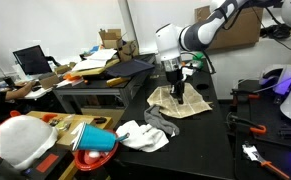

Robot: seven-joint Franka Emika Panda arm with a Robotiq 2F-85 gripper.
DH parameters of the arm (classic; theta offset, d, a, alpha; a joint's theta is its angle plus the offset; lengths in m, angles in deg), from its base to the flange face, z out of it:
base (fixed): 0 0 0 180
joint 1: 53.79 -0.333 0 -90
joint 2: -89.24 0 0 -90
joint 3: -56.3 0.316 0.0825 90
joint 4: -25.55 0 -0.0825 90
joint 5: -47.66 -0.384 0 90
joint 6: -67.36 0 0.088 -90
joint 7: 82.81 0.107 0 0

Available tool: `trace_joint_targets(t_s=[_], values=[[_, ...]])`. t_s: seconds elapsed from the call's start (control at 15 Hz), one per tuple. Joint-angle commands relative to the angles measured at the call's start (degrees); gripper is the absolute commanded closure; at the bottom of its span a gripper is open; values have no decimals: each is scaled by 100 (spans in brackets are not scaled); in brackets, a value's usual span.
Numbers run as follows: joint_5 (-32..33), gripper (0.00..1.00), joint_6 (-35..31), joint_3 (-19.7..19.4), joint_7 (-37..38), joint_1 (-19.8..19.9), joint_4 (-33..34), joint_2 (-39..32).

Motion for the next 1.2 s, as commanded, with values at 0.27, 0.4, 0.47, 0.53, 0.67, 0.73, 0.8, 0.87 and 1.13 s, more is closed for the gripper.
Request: trace_joint_targets(t_s=[0.27,0.4,0.47,0.53,0.67,0.73,0.8,0.87,1.13], values=[[80,100,-212,-176,171,-111,1296,-338],[129,100,-255,-321,175,-245,1698,-239],[160,100,-279,-399,184,-344,1907,-204],[210,100,-335,-478,211,-421,2065,-169],[285,100,-400,-616,229,-596,2378,-95],[314,100,-405,-674,263,-679,2496,-55],[369,100,-410,-729,277,-769,2601,-16],[396,100,-407,-779,285,-840,2682,33],[521,100,-386,-981,282,-1116,2947,246]])
